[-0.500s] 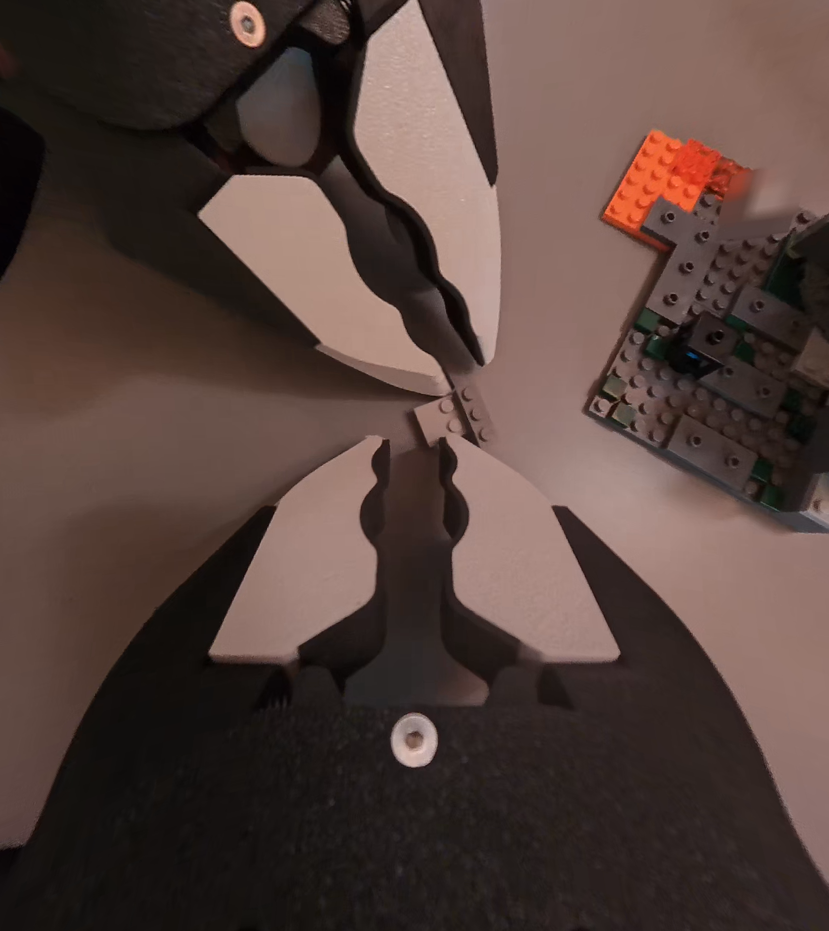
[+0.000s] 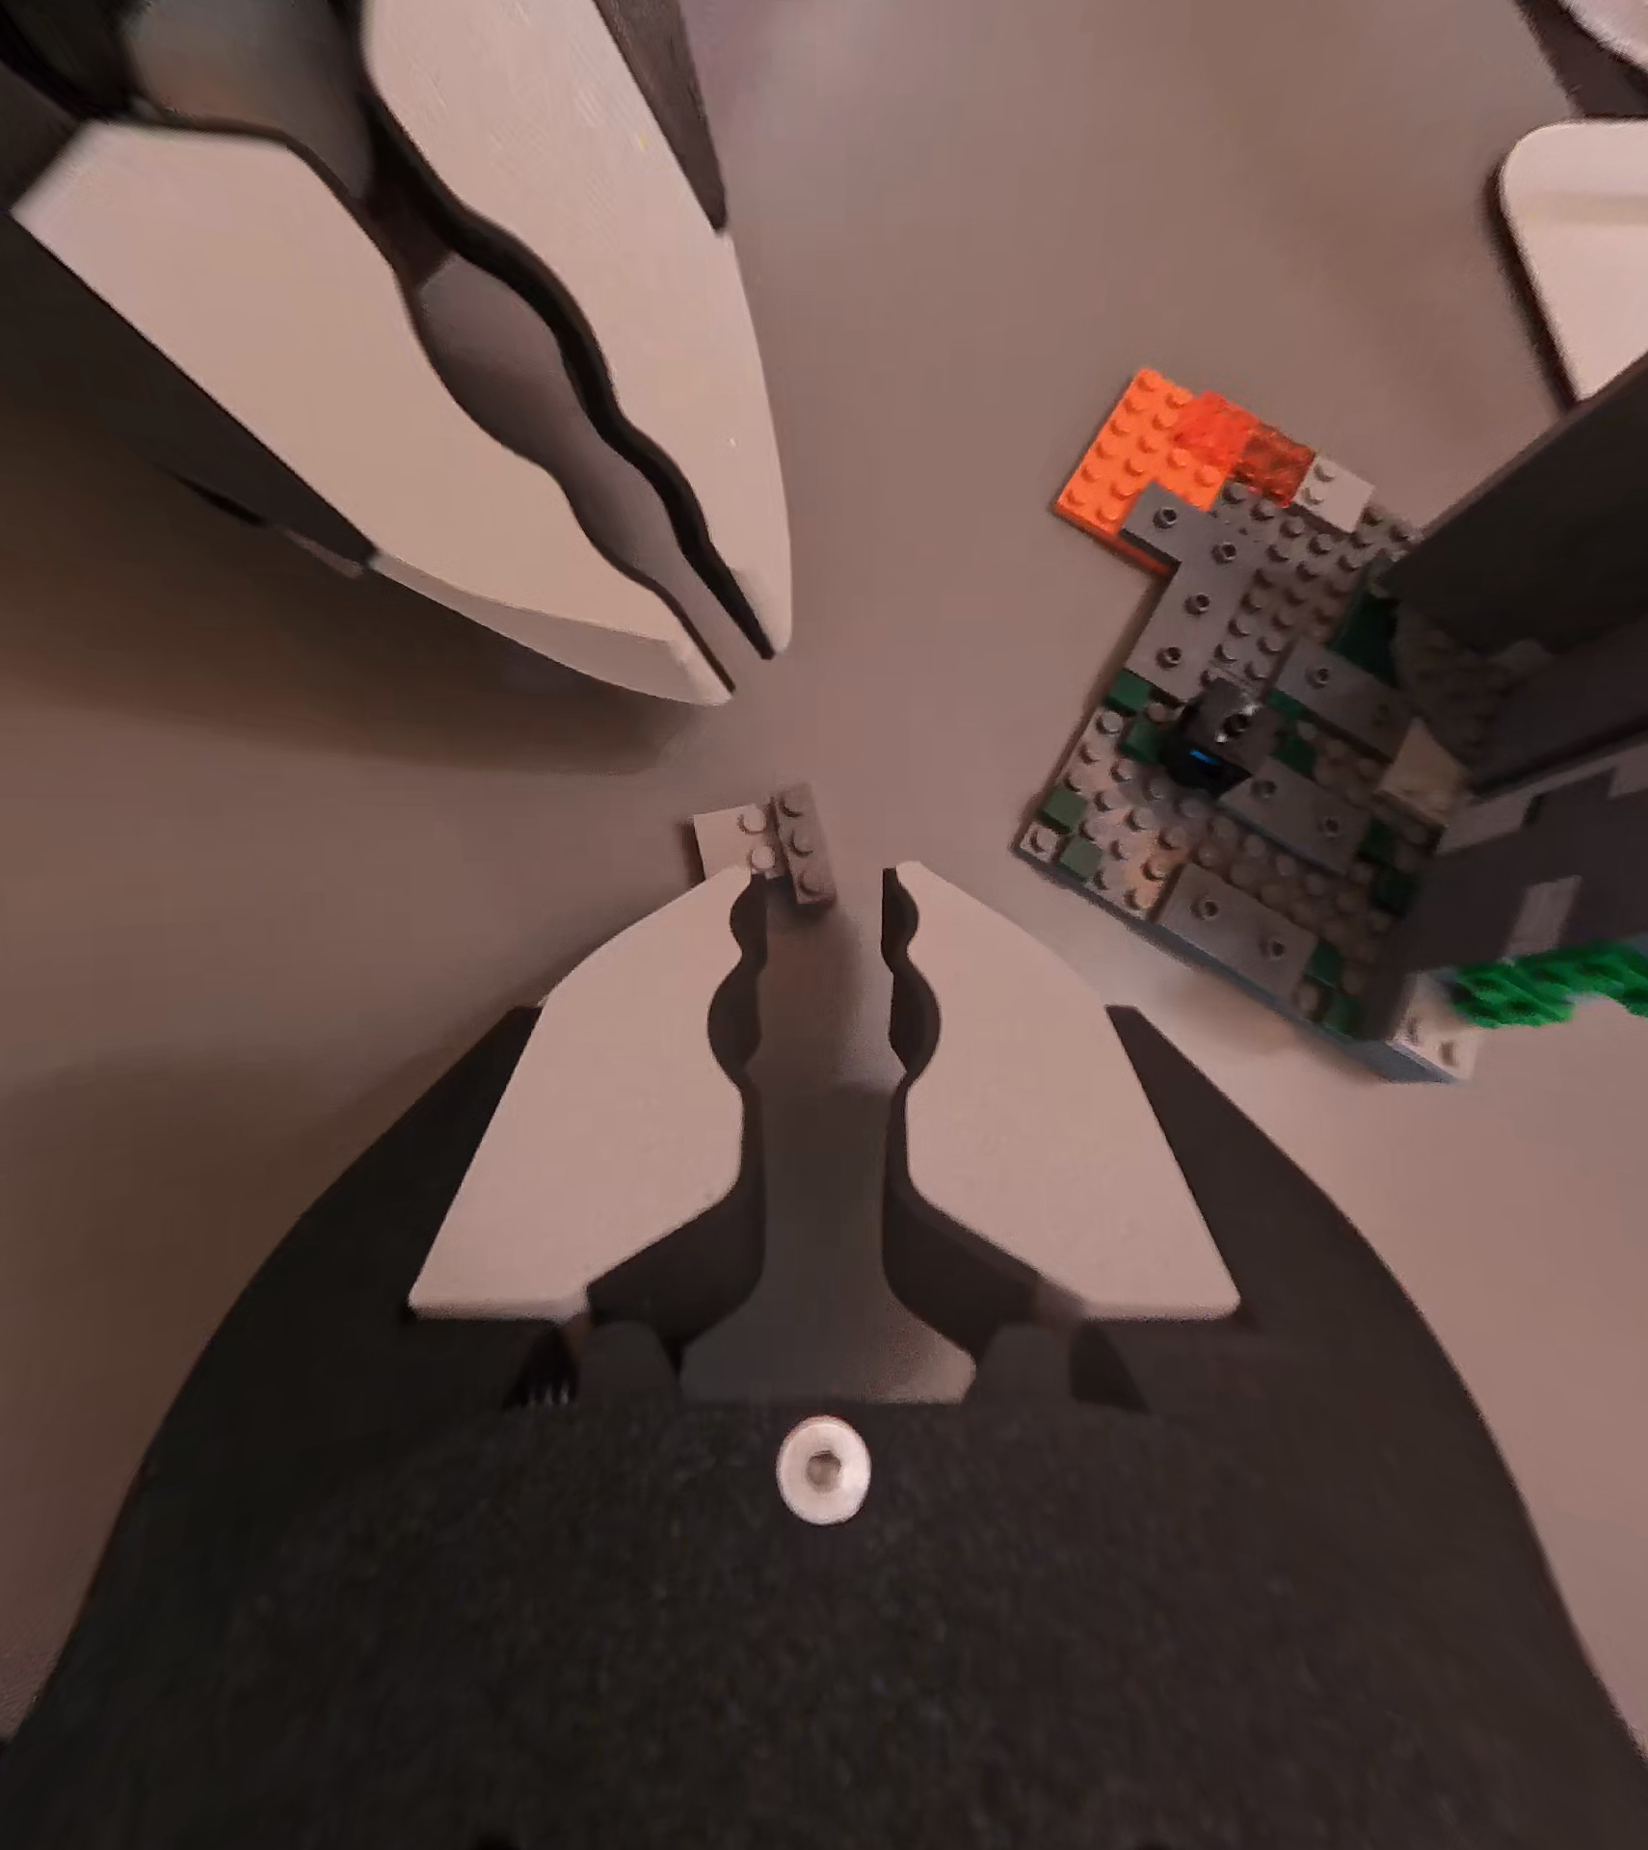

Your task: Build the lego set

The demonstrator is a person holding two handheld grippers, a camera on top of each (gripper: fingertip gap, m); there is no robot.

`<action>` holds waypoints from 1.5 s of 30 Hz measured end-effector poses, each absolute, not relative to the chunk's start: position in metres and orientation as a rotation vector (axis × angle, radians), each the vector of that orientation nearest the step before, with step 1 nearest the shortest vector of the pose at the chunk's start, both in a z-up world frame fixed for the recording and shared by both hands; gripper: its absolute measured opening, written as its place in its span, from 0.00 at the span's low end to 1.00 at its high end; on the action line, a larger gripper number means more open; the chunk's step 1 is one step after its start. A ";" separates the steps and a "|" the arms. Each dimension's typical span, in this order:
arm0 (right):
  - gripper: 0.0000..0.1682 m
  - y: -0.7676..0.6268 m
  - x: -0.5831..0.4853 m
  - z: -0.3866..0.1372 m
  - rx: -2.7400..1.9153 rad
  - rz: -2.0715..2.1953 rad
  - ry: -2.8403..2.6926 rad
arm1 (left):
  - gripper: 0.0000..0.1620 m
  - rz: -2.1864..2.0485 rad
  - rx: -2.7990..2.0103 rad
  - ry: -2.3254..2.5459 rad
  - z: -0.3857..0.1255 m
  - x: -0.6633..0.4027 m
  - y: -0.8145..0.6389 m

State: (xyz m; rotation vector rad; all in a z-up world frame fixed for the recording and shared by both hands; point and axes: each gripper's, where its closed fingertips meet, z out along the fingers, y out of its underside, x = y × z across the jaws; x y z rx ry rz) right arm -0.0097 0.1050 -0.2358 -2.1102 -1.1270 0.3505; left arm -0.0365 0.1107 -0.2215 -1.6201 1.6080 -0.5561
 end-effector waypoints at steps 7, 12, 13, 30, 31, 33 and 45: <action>0.06 0.109 -0.018 -0.242 -2.092 0.419 -1.188 | 0.04 -0.625 -1.586 1.484 -0.193 -0.039 0.099; 0.05 0.116 -0.013 -0.242 -2.086 0.381 -1.151 | 0.05 -0.703 -1.590 1.328 -0.180 -0.039 0.105; 0.07 0.117 -0.014 -0.241 -2.078 0.392 -1.126 | 0.04 -0.713 -1.601 1.284 -0.179 -0.040 0.110; 0.00 0.155 0.028 -0.094 -1.659 -0.081 -0.370 | 0.00 -0.562 -1.451 0.877 -0.111 -0.040 0.150; 0.00 0.157 0.029 -0.086 -1.633 -0.097 -0.336 | 0.00 -0.561 -1.454 0.833 -0.104 -0.040 0.155; 0.00 0.161 0.028 -0.073 -1.591 -0.110 -0.303 | 0.00 -0.533 -1.453 0.767 -0.093 -0.041 0.166; 0.00 0.150 0.062 -0.090 -1.592 -0.125 -0.107 | 0.00 -0.388 -1.576 0.567 -0.125 -0.067 0.205</action>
